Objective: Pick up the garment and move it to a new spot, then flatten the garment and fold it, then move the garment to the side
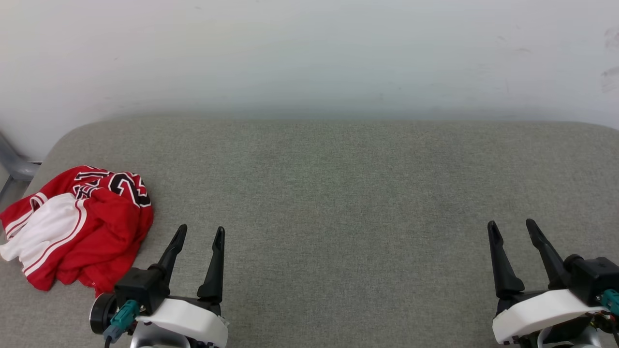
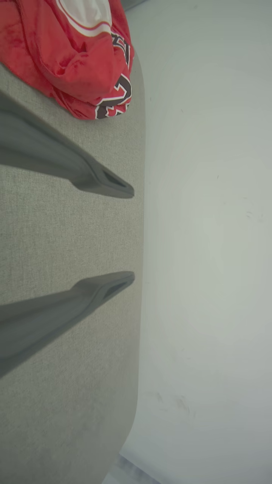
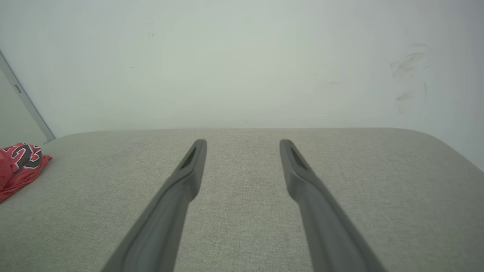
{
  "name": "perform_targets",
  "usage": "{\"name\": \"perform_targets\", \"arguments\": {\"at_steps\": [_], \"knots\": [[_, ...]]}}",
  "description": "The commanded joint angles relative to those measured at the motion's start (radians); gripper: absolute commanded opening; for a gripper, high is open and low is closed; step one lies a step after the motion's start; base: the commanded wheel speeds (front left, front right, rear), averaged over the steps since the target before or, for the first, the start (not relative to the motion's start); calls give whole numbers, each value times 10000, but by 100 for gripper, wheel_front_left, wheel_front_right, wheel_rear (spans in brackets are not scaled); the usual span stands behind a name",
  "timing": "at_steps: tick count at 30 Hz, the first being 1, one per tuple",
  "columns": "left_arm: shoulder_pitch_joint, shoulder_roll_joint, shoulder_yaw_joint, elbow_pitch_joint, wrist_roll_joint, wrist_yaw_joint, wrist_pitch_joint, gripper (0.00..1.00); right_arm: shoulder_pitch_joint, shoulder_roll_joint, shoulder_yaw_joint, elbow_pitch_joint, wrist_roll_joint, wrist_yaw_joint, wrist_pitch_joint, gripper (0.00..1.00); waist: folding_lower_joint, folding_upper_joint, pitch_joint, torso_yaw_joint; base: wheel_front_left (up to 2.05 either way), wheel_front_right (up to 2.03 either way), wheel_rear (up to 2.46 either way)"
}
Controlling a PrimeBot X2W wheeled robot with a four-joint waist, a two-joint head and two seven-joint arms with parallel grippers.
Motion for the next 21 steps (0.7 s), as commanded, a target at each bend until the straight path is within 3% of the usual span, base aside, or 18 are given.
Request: {"name": "perform_targets", "arguments": {"at_steps": [1,12,21], "knots": [[79,-22,-8,-3,230,-67,-106,100,23,32,-43,-120,-234,-3,-82,100,-1,-1,-5,15,0,0,0],[111,-225,121,66,544,-387,-301,100,88,40,-178,-187,-551,-3,-278,100,-1,-1,-41,167,0,0,0],[104,-328,403,166,1160,-485,-463,100,122,40,-69,-281,-997,-3,-417,100,-1,-1,-81,997,0,0,0]]}}
